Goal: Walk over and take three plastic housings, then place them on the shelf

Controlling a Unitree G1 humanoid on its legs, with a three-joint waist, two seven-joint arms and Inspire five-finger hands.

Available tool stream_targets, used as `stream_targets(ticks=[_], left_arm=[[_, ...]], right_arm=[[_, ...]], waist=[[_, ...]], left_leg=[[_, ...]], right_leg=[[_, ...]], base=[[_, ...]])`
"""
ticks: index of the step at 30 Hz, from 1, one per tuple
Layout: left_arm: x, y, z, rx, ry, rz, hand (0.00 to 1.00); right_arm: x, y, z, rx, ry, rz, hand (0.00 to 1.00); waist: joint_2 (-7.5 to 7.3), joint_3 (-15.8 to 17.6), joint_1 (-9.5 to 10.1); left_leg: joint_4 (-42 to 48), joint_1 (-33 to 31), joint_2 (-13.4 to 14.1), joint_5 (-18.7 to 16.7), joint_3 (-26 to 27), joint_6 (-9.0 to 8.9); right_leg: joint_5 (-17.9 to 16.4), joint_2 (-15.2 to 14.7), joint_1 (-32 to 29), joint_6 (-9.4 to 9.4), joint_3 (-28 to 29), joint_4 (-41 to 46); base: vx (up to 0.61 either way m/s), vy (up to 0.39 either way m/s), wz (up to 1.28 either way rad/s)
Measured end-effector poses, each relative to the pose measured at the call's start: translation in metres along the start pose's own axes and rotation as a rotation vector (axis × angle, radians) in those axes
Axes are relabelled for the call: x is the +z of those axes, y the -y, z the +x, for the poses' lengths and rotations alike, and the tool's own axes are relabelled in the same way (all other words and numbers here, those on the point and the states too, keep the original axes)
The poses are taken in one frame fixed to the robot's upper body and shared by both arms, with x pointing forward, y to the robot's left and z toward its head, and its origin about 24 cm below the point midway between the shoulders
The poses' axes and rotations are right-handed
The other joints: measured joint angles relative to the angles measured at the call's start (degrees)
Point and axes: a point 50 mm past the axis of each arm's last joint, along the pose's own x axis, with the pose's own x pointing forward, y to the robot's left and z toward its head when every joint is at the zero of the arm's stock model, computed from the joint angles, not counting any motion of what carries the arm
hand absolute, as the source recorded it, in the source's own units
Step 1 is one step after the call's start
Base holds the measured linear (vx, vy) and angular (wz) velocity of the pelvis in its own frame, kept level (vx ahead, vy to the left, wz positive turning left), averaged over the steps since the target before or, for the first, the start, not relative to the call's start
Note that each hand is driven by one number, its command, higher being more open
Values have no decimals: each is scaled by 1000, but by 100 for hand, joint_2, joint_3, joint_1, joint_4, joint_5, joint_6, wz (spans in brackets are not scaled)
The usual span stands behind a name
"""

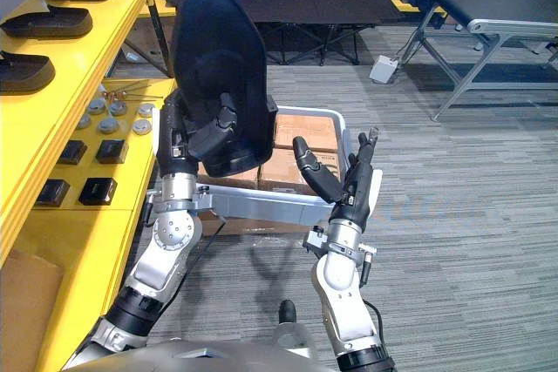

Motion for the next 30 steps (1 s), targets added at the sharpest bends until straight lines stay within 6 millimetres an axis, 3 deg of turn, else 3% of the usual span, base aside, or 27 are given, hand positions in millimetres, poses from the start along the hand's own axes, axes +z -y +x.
stream_targets(ticks=[5,10,14,19,21,25,27,30], left_arm=[[-8,-24,-17,9,-34,108,0],[-12,-63,-39,207,-145,13,0],[4,-94,-51,374,-117,-84,0],[29,-107,-51,387,-20,-68,0],[35,-118,-55,428,-2,-40,0],[40,-148,-73,584,-14,44,0],[40,-156,-79,632,-23,63,0],[42,-179,-101,725,-64,114,0]], right_arm=[[-5,17,-13,47,-75,49,100],[-20,30,-34,90,-199,110,100],[-25,33,-44,137,-243,137,100],[-26,17,-37,209,-244,198,100],[-32,5,-30,265,-254,195,100],[-45,-12,-22,351,-288,154,100],[-44,-16,-20,379,-280,145,100],[-36,-36,-1,459,-207,114,100]], waist=[[76,-70,-41],[79,-71,-28],[81,-71,33],[119,-100,251],[150,-121,348],[230,-158,808],[219,-164,972],[109,-221,1412]], left_leg=[[-77,-13,-11,45,41,0],[-145,-16,-18,48,40,1],[-146,-29,-27,50,-22,4],[-83,-200,-76,71,-397,49],[-45,-325,-89,94,-598,65],[-57,-515,-151,227,-1145,49],[-60,-576,-184,260,-1350,56],[-194,-671,-277,392,-1794,70]], right_leg=[[2,7,-81,1,26,-11],[1,10,-103,1,22,-23],[-6,-3,-71,1,-46,-24],[-63,-78,38,3,-420,-31],[-67,-89,53,-3,-601,-33],[-102,-123,222,-11,-1184,-37],[-140,-143,301,2,-1394,-37],[-244,-182,437,17,-1857,-66]], base=[[-8,-6,-4],[0,0,0],[-14,1,7],[-40,4,37],[-32,-13,44],[-20,-13,64],[-19,-8,69],[-48,-5,71]])
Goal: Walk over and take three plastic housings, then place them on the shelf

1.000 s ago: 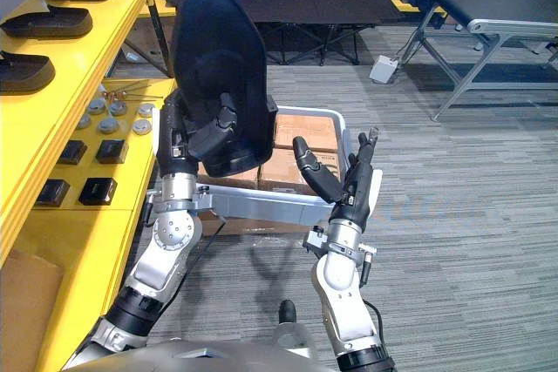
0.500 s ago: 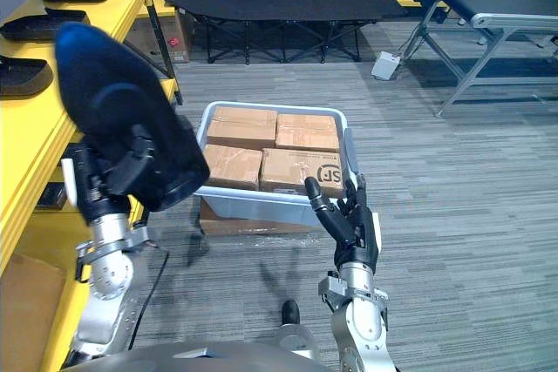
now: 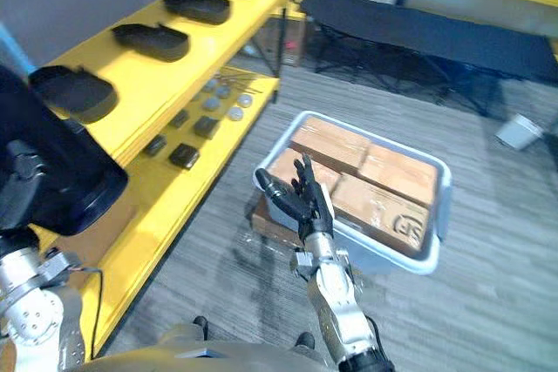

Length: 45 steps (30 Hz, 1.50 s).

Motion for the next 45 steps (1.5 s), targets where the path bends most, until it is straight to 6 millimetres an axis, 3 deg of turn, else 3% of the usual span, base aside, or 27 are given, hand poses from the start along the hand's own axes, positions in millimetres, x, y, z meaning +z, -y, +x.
stream_targets(ticks=[4,8,11,15,16,17,18,19,20,21,22,24,27,31,34,35,36,37,38,39,40,41,44,45], left_arm=[[-1,-18,-4,4,-41,14,0],[-1,-12,-5,-88,-45,0,0],[-2,1,-7,-188,-53,-32,0],[-3,7,-9,-248,-62,-52,0],[-3,9,-10,-261,-66,-62,0],[-4,10,-11,-270,-69,-72,0],[-4,13,-11,-287,-75,-94,0],[-4,18,-11,-322,-73,-126,0],[-3,25,-11,-353,-68,-147,0],[-3,29,-12,-376,-68,-161,0],[-3,38,-15,-435,-70,-186,0],[-3,45,-18,-473,-71,-206,0],[-7,43,-19,-463,-83,-187,0],[-6,45,-17,-475,-67,-188,0],[0,49,-8,-527,-10,-164,0],[1,53,-4,-549,15,-164,0],[4,59,0,-565,51,-147,0],[7,61,2,-576,75,-135,0],[12,65,9,-587,131,-109,0],[17,69,17,-583,176,-102,0],[18,72,21,-572,190,-105,0],[19,77,26,-548,207,-124,0],[17,87,30,-524,200,-182,0],[14,90,25,-529,174,-192,0]], right_arm=[[12,-15,21,81,52,-10,100],[7,-28,19,152,32,-4,100],[-6,-16,5,111,-28,8,100],[-20,9,-13,24,-100,17,100],[-21,21,-18,-17,-109,16,100],[-21,27,-20,-36,-109,14,100],[-21,32,-23,-58,-109,13,100],[-21,39,-25,-86,-108,14,100],[-19,43,-26,-104,-98,7,100],[-18,46,-25,-114,-91,0,100],[-14,50,-25,-131,-71,-12,100],[-8,48,-17,-126,-31,-11,100],[2,31,0,-72,39,11,100],[3,16,3,-73,73,55,100],[-1,12,2,-98,60,21,100],[-2,14,2,-99,55,7,100],[-3,15,2,-98,49,3,100],[-4,15,2,-96,49,0,100],[-2,14,2,-90,57,-6,100],[0,11,5,-73,73,-1,100],[2,11,6,-60,80,-5,100],[7,11,8,-37,99,-14,100],[28,9,9,8,190,-16,100],[37,8,7,32,227,-26,100]], waist=[[-85,-47,295],[-133,-80,252],[-72,-51,-3],[-39,-20,-59],[53,33,-97],[107,84,-181],[149,104,-254],[177,155,-321],[227,223,-371],[277,252,-370],[322,272,-376],[276,325,-325],[268,409,-321],[185,463,-323],[-23,492,-309],[-36,484,-350],[8,465,-393],[17,462,-415],[14,456,-511],[20,461,-598],[-6,446,-645],[21,458,-671],[0,443,-836],[-45,416,-830]], left_leg=[[-8,-64,-51,20,-141,-28],[59,-214,-98,17,-380,-21],[152,-366,-147,76,-851,5],[147,-393,-141,182,-1164,-76],[123,-458,-141,246,-1225,-64],[78,-487,-154,326,-1222,-13],[-19,-518,-142,368,-1073,207],[-66,-571,-20,405,-565,570],[-66,-574,117,484,-151,676],[-79,-558,167,596,-26,599],[-163,-514,124,815,-37,262],[-173,-440,52,837,9,179],[124,-443,13,611,98,144],[546,-567,-131,357,44,173],[949,-644,-477,38,39,397],[971,-640,-597,-36,-27,361],[887,-551,-646,19,-189,397],[775,-470,-649,48,-259,430],[551,-330,-653,124,-425,505],[417,-252,-643,185,-673,557],[366,-216,-640,200,-751,577],[268,-123,-655,209,-896,593],[238,-157,-785,199,-1411,583],[259,-157,-890,164,-1559,532]], right_leg=[[-61,-32,32,-29,-174,0],[-164,-52,32,-63,-259,136],[-602,-45,10,-31,-222,626],[-813,-15,101,0,-436,891],[-900,0,156,-11,-559,914],[-956,-1,211,-24,-666,940],[-1007,-17,228,-33,-792,975],[-1024,-49,288,-20,-981,993],[-1065,-67,365,-3,-1122,1064],[-1086,-89,371,28,-1148,1175],[-1277,-204,332,94,-981,1498],[-1522,-371,135,122,-598,1916],[-1767,-511,78,131,-419,2186],[-1946,-706,185,293,-432,2315],[-1968,-1008,428,503,-579,2262],[-1736,-1148,282,379,-383,2851],[-1353,-1195,-80,-110,93,3515],[-1079,-1185,-269,-195,329,3800],[-938,-1127,-490,-139,705,4240],[-1478,-868,-639,-158,1011,4344],[-1679,-715,-673,-170,1141,4241],[-1906,-331,-705,-270,1417,3783],[-1948,462,-859,-377,2394,2641],[-1797,551,-862,-364,2603,2264]], base=[[-15,15,27],[14,21,26],[41,-10,70],[24,-55,52],[-33,-61,61],[-47,-73,79],[-52,-51,89],[-40,-38,94],[-36,-41,77],[-10,10,71],[-5,42,49],[-1,78,13],[-55,28,-17],[-37,59,11],[81,118,33],[173,177,57],[166,190,59],[143,201,69],[230,103,73],[238,63,79],[194,3,74],[97,14,55],[159,-63,96],[111,-102,97]])
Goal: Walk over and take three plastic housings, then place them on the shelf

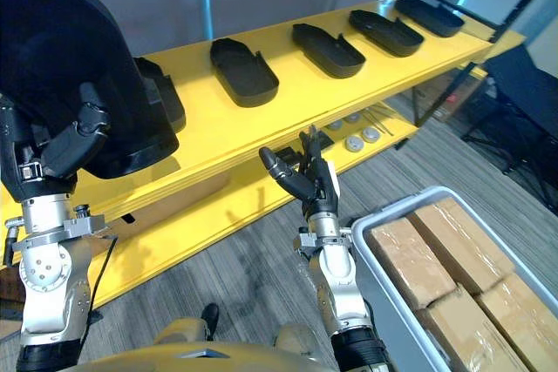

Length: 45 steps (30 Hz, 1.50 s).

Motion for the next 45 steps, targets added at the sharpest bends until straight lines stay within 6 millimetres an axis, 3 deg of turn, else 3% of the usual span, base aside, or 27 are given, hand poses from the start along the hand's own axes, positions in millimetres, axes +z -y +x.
stream_targets(ticks=[1,2,4,8,9,10,12,13,15,18,21,24,25,27,28,30,32,34,35,36,37,38,40,41,43,44,45], left_arm=[[-1,1,-2,2,-11,-3,0],[-5,4,-8,8,-41,-17,0],[-11,9,-29,29,-126,-51,0],[-13,9,-38,34,-160,-61,0],[-12,10,-38,20,-157,-67,0],[-12,11,-38,15,-155,-70,0],[-11,14,-35,-18,-133,-85,0],[-10,15,-35,-19,-127,-88,0],[-9,17,-35,-27,-119,-97,0],[-9,18,-35,-42,-119,-95,0],[-10,18,-37,-51,-122,-65,0],[-9,18,-37,-54,-120,-52,0],[-10,19,-37,-65,-120,-59,0],[-10,20,-36,-79,-124,-84,0],[-11,21,-37,-76,-134,-112,0],[-15,19,-38,-59,-150,-129,0],[-21,15,-41,-11,-181,-130,0],[-27,12,-43,17,-207,-123,0],[-31,11,-45,21,-226,-117,0],[-32,13,-46,7,-233,-120,0],[-32,15,-46,-5,-234,-122,0],[-32,18,-46,-34,-230,-121,0],[-32,24,-38,-85,-206,-134,0],[-31,29,-30,-120,-184,-140,0],[-32,35,-23,-159,-179,-148,0],[-33,35,-22,-182,-188,-145,0],[-35,35,-22,-212,-201,-134,0]], right_arm=[[4,-1,0,14,16,-2,100],[9,-2,1,36,39,-8,100],[17,-8,3,82,70,-19,100],[31,-15,4,119,156,-32,100],[43,-15,4,137,225,-98,100],[46,-15,5,139,236,-106,100],[65,-12,12,173,330,-155,100],[69,-12,15,184,348,-165,100],[77,-11,18,183,408,-169,100],[76,-13,16,163,416,-137,100],[69,-14,12,157,381,-48,100],[60,-16,9,155,344,14,100],[52,-15,8,145,310,14,100],[43,-12,7,135,269,9,100],[37,-11,7,132,240,6,100],[34,-14,8,141,227,12,100],[35,-23,13,184,238,32,100],[34,-34,21,238,234,65,100],[34,-40,24,274,235,74,100],[33,-42,25,290,233,74,100],[33,-44,25,302,228,75,100],[30,-45,23,307,218,78,100],[27,-42,20,283,206,84,100],[23,-41,18,258,190,87,100],[14,-40,17,220,149,92,100],[8,-44,16,210,129,95,100],[7,-47,15,198,123,108,100]], waist=[[-62,-30,18],[-48,-46,1],[184,-186,100],[223,-227,182],[225,-229,136],[225,-229,132],[207,-233,106],[210,-235,118],[196,-241,163],[215,-244,143],[337,-293,148],[375,-317,55],[391,-314,-9],[406,-310,13],[429,-300,26],[444,-292,15],[478,-249,29],[467,-237,38],[388,-177,19],[401,-182,7],[443,-189,-18],[518,-214,-97],[476,-199,-148],[443,-182,-151],[364,-142,-138],[293,-110,-145],[255,-103,-155]], left_leg=[[19,-11,-93,-25,-59,-22],[75,-31,-195,-79,-182,-63],[185,-118,32,-241,-87,-139],[190,-281,308,-176,451,-203],[313,-481,392,-86,1116,-40],[349,-524,411,-76,1276,-10],[429,-715,433,114,2092,274],[326,-684,418,136,2092,271],[-314,-464,240,513,1840,248],[-932,-233,158,748,1945,280],[-1197,-166,145,913,2010,250],[-1333,-211,152,964,2168,249],[-1358,-255,199,962,2448,250],[-1287,-306,268,966,2734,245],[-1220,-299,264,1137,2740,162],[-1205,-282,168,1161,2625,192],[-1034,-297,119,1069,2643,176],[-671,-401,109,738,2835,41],[-138,-543,140,390,3070,126],[458,-718,198,221,3033,361],[1018,-811,352,109,2945,302],[1252,-786,430,-269,2685,64],[1403,-778,288,-556,2707,145],[1365,-748,164,-629,2743,232],[1137,-652,96,-572,2775,400],[871,-481,47,-485,2783,480],[642,-346,23,-414,2772,509]], right_leg=[[225,-28,0,-43,5,-137],[348,-125,74,198,-84,-171],[387,6,309,110,-408,-494],[416,111,491,46,-855,-639],[434,87,564,2,-1173,-707],[437,84,568,-6,-1226,-707],[437,61,594,-52,-1556,-700],[418,60,610,-78,-1605,-700],[361,1,657,-158,-1670,-702],[185,-74,826,-31,-1795,-848],[180,-68,850,-24,-1897,-899],[226,-92,884,50,-2097,-911],[293,-129,911,157,-2266,-909],[302,-180,917,171,-2281,-886],[258,-189,974,202,-2268,-867],[61,-263,947,173,-2180,-666],[-77,-405,803,215,-2021,-271],[-205,-571,670,256,-1861,23],[-256,-732,648,249,-1785,46],[-293,-825,651,305,-1699,103],[-329,-862,651,354,-1628,153],[-390,-907,656,457,-1568,255],[-422,-1101,664,536,-1543,342],[-396,-1220,702,492,-1551,367],[-62,-1281,523,103,-1648,662],[74,-1265,438,16,-1607,753],[47,-1131,424,56,-1540,731]], base=[[109,-136,82],[141,-147,66],[147,-127,58],[93,-80,62],[62,-55,96],[27,-39,116],[-14,-1,102],[-38,36,84],[-51,35,72],[-80,27,58],[-76,36,30],[-11,20,46],[13,50,57],[36,77,44],[61,64,37],[43,46,36],[-16,40,1],[-60,54,-31],[-53,70,-37],[-31,122,-35],[-27,179,-31],[-11,302,-20],[20,314,-10],[92,285,-5],[74,204,-7],[54,169,-6],[54,169,-2]])
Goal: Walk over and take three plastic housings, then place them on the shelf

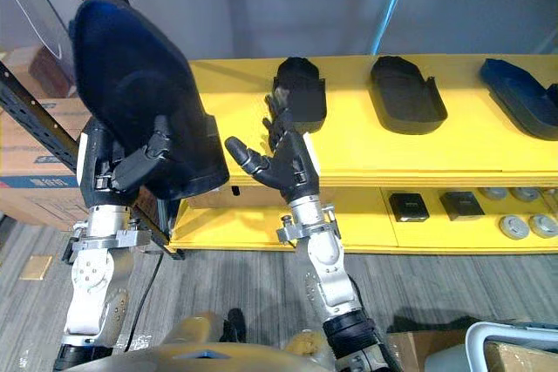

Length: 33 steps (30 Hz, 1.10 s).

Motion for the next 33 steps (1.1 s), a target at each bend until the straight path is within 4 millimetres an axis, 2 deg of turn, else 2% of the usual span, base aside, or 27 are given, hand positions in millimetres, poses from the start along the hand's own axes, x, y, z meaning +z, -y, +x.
stream_targets(ticks=[1,2,3,5,6,7,11,13,14,15,17,19,22,23,25,27,31,33], left_arm=[[-1,0,0,-13,-9,5,0],[-3,1,0,-36,-24,9,0],[-5,3,-1,-57,-35,8,0],[-6,7,-1,-73,-43,4,0],[-7,9,-2,-77,-45,1,0],[-9,13,-3,-87,-54,-6,0],[-9,13,-6,-80,-63,-12,0],[-11,10,-9,-57,-78,-20,0],[-12,6,-13,-37,-90,-12,0],[-14,3,-17,-14,-104,-9,0],[-15,1,-22,18,-119,-18,0],[-17,1,-24,32,-126,-26,0],[-17,2,-24,28,-125,-28,0],[-16,3,-23,15,-123,-30,0],[-17,4,-23,-4,-126,-33,0],[-20,11,-21,-38,-130,-46,0],[-18,11,-12,-78,-110,-1,0],[-16,7,-9,-87,-105,63,0]], right_arm=[[0,-2,0,-4,3,0,100],[2,-5,2,-7,13,-17,100],[4,-7,3,-12,26,-11,100],[11,-7,3,-15,54,-7,100],[14,-7,3,-16,63,-6,100],[17,-3,2,-20,75,-11,100],[17,6,0,-38,64,-24,100],[19,9,0,-32,69,-18,100],[19,10,0,-22,70,-24,100],[19,9,-1,-15,68,-24,100],[18,9,-3,-13,63,-22,100],[19,8,-8,-15,64,-18,100],[19,8,-10,-8,63,-19,100],[21,9,-10,-13,71,-21,100],[25,8,-9,-28,87,-33,100],[29,13,-9,-48,106,-55,100],[34,17,-3,-50,131,-77,100],[35,15,-1,-39,139,-71,100]], waist=[[0,-1,11],[-2,-2,4],[-8,-7,1],[-24,-17,-12],[-26,-18,-11],[28,-31,-69],[44,-46,-77],[46,-41,-71],[55,-35,-37],[74,-20,6],[116,-2,17],[180,26,22],[225,61,-30],[216,73,-33],[199,83,-103],[292,22,-154],[220,-16,-139],[210,-23,-126]], left_leg=[[-111,60,0,41,-12,12],[-339,153,-8,126,-61,-1],[-579,232,-29,230,-109,3],[-899,332,-124,387,-176,43],[-940,346,-168,414,-185,53],[-961,347,-233,486,-266,137],[-964,347,-244,477,-225,123],[-740,312,-207,366,-135,11],[-334,213,-111,187,-31,-68],[154,74,0,7,39,-224],[724,-100,145,-135,56,-403],[971,-193,242,-176,21,-460],[714,-146,181,-178,-185,-467],[746,-156,233,-310,-198,-268],[710,-177,469,-343,-238,-365],[281,-33,742,-63,-185,-626],[135,66,341,-103,117,-360],[123,89,296,-134,206,-282]], right_leg=[[-7,123,-8,12,44,-34],[-14,370,-39,20,84,-121],[-14,626,-66,16,81,-325],[2,937,-47,-23,111,-862],[7,994,-39,-33,116,-1064],[226,1041,63,-109,164,-1297],[263,1061,121,-92,208,-1441],[259,1065,154,-97,288,-1444],[244,1108,181,-118,412,-1439],[217,1153,222,-155,523,-1427],[159,1225,262,-246,621,-1414],[130,1302,272,-292,696,-1365],[94,1274,194,-359,728,-1258],[95,1202,155,-360,709,-1209],[63,1089,153,-311,716,-1150],[-73,903,63,-65,787,-887],[112,524,41,304,1038,-1065],[242,481,89,363,1051,-1229]], base=[[84,135,10],[75,64,16],[87,68,23],[64,8,24],[108,-23,34],[111,-15,24],[112,-19,-1],[51,-37,-25],[32,-67,-50],[9,-49,-51],[-28,-40,-36],[-50,-36,-16],[-71,9,-3],[-46,59,-4],[-18,84,-2],[40,199,-6],[90,266,-18],[58,179,-22]])
